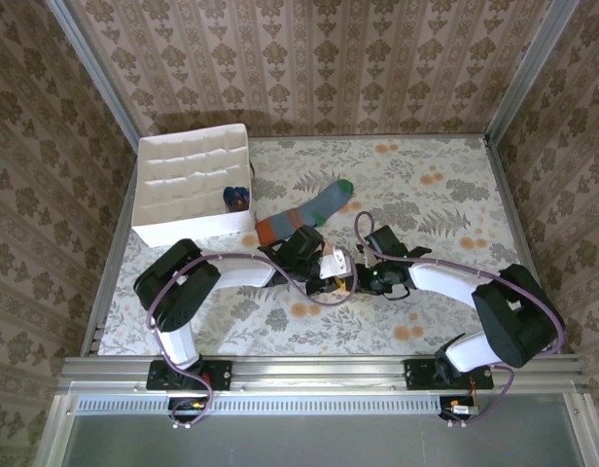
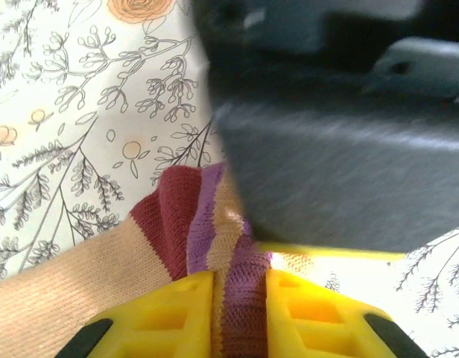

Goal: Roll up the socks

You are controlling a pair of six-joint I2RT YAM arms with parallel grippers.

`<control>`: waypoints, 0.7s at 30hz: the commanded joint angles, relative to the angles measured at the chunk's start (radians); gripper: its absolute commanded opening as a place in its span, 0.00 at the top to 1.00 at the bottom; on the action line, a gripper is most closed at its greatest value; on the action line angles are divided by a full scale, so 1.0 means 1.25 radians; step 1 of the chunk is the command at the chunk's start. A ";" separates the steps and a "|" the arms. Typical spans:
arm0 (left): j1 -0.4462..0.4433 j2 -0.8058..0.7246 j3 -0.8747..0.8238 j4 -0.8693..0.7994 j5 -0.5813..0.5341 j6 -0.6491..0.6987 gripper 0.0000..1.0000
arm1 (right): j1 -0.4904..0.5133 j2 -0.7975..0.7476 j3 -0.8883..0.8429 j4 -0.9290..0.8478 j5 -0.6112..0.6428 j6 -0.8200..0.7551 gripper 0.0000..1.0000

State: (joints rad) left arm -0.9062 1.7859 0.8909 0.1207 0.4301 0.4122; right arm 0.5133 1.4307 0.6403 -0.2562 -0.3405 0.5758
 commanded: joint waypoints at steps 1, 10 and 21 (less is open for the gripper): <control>0.045 0.060 -0.014 -0.040 0.077 -0.102 0.93 | -0.001 -0.071 -0.041 -0.059 0.038 -0.008 0.59; 0.112 0.118 -0.024 0.033 0.234 -0.189 0.99 | -0.001 -0.170 -0.080 0.042 0.079 -0.012 0.52; 0.129 0.158 -0.008 0.032 0.288 -0.206 1.00 | -0.001 0.045 -0.001 0.161 0.021 -0.047 0.55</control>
State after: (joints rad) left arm -0.7479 1.9240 0.9024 0.2558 0.8196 0.1711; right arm 0.5133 1.4284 0.5934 -0.1104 -0.2836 0.5442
